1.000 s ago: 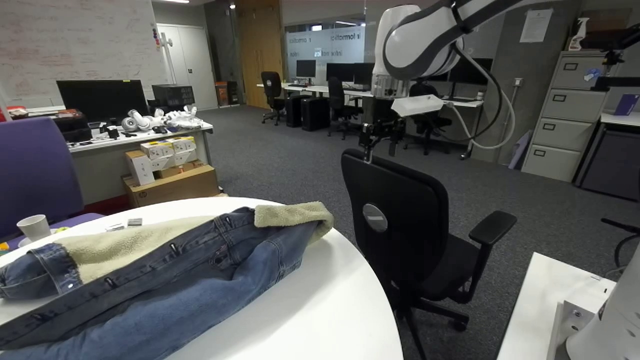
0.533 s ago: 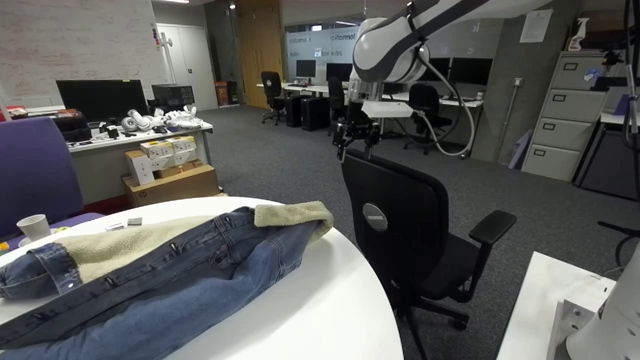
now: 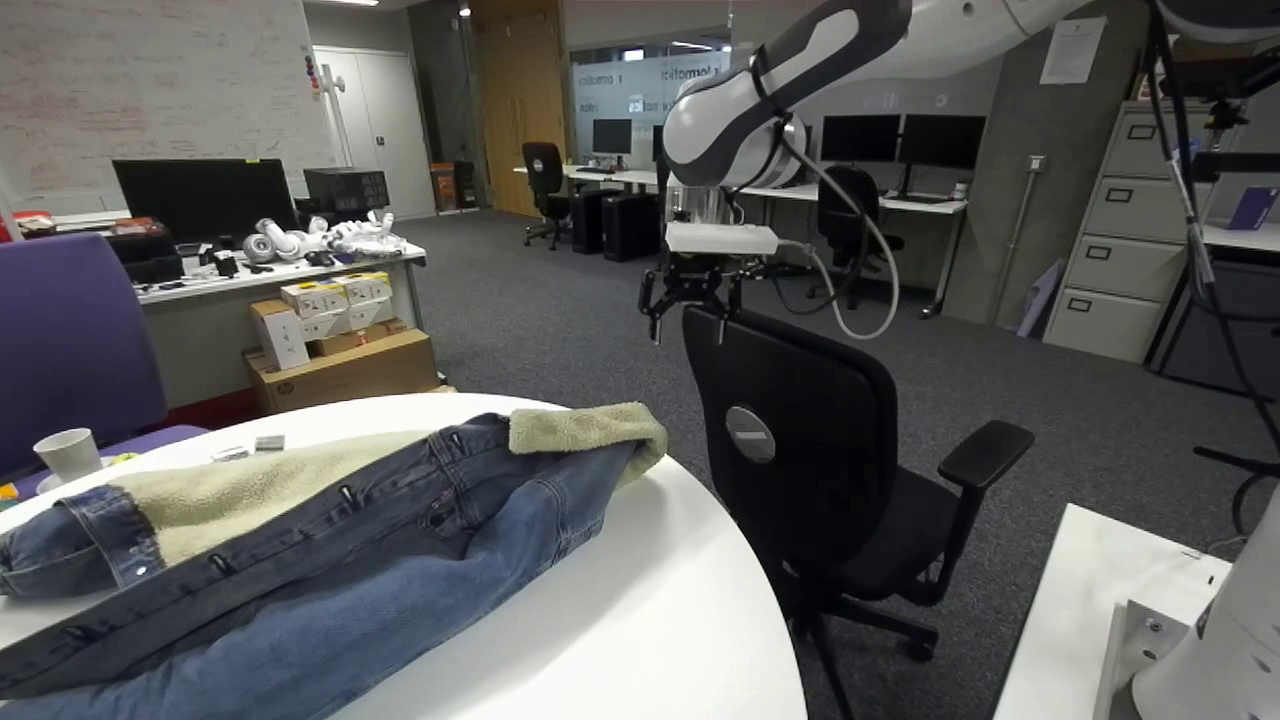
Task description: Put the denim coat on the headrest of the chair and push the chair to the right
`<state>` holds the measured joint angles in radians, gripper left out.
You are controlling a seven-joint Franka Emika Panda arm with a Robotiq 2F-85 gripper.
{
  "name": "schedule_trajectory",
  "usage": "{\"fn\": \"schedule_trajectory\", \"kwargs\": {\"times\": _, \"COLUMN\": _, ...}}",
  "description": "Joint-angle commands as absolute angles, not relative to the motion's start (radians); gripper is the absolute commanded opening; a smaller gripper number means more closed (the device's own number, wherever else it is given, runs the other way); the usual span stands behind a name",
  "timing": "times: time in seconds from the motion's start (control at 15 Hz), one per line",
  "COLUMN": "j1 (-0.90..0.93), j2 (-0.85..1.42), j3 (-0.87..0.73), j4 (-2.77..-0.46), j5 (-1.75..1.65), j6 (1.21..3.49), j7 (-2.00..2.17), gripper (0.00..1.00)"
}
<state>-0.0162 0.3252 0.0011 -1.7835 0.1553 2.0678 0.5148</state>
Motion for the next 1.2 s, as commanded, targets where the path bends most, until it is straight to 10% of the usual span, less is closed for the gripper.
{"fn": "schedule_trajectory", "kwargs": {"times": 0.0, "j1": -0.027, "j2": 0.386, "j3": -0.001, "j4": -1.667, "j5": 0.263, "j6": 1.891, "j7": 0.489, "gripper": 1.00}}
{"fn": "schedule_trajectory", "kwargs": {"times": 1.13, "j1": -0.006, "j2": 0.664, "j3": -0.036, "j4": -1.432, "j5": 0.325, "j6": 1.927, "j7": 0.804, "gripper": 1.00}}
